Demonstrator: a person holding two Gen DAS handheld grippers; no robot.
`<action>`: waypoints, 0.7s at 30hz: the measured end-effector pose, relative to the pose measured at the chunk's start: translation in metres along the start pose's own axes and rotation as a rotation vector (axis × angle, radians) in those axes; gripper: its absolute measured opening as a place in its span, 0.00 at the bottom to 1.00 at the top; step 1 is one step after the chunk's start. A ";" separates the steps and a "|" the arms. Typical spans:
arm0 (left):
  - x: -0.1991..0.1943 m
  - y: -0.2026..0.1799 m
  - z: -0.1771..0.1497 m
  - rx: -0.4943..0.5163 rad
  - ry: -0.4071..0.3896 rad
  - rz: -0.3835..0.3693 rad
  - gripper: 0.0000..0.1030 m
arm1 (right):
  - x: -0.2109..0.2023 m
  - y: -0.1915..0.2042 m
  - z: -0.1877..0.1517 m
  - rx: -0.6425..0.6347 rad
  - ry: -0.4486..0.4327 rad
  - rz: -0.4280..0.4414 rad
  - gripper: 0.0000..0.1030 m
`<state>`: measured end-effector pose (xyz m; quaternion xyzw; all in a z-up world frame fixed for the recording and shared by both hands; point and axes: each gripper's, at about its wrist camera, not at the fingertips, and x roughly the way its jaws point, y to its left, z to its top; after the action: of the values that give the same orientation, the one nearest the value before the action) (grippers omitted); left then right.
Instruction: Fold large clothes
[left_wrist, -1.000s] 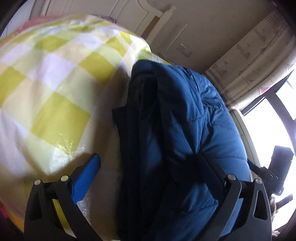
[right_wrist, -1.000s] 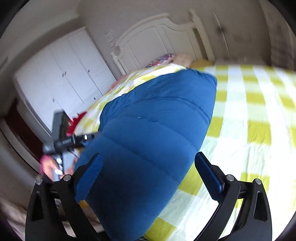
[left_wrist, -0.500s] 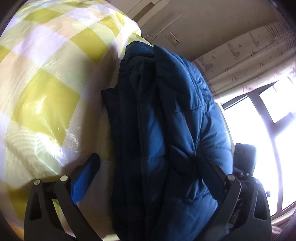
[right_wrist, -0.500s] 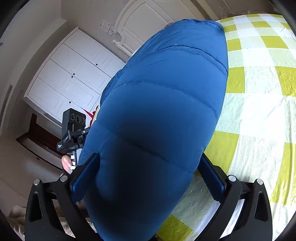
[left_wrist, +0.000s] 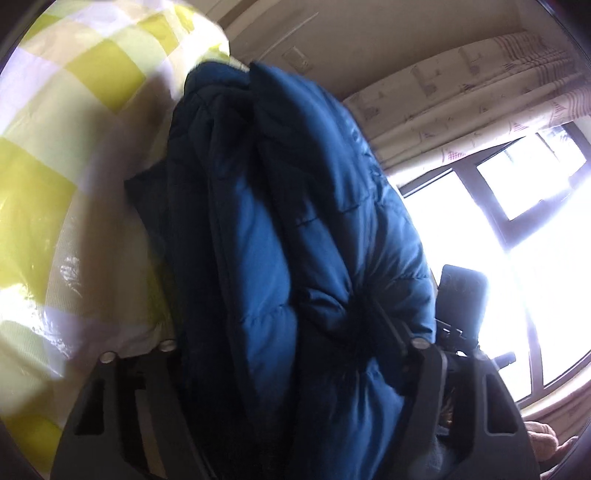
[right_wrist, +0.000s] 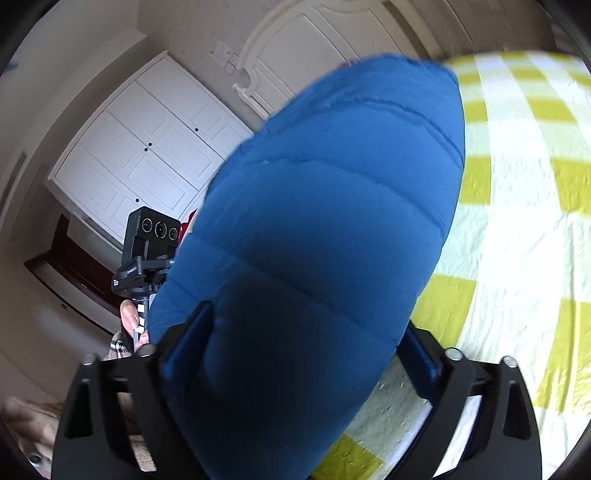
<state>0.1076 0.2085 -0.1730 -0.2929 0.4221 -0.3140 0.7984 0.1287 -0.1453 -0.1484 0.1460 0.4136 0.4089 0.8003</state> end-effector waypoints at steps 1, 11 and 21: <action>-0.003 -0.006 -0.001 0.018 -0.035 0.011 0.53 | -0.004 0.007 0.000 -0.046 -0.023 -0.023 0.78; 0.059 -0.095 0.085 0.172 -0.188 -0.019 0.44 | -0.084 0.007 0.066 -0.266 -0.331 -0.280 0.67; 0.226 -0.075 0.150 0.007 -0.061 0.146 0.73 | -0.070 -0.158 0.113 0.135 -0.252 -0.450 0.82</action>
<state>0.3179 0.0222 -0.1583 -0.2680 0.4166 -0.2473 0.8327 0.2784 -0.2865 -0.1314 0.1533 0.3591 0.1709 0.9046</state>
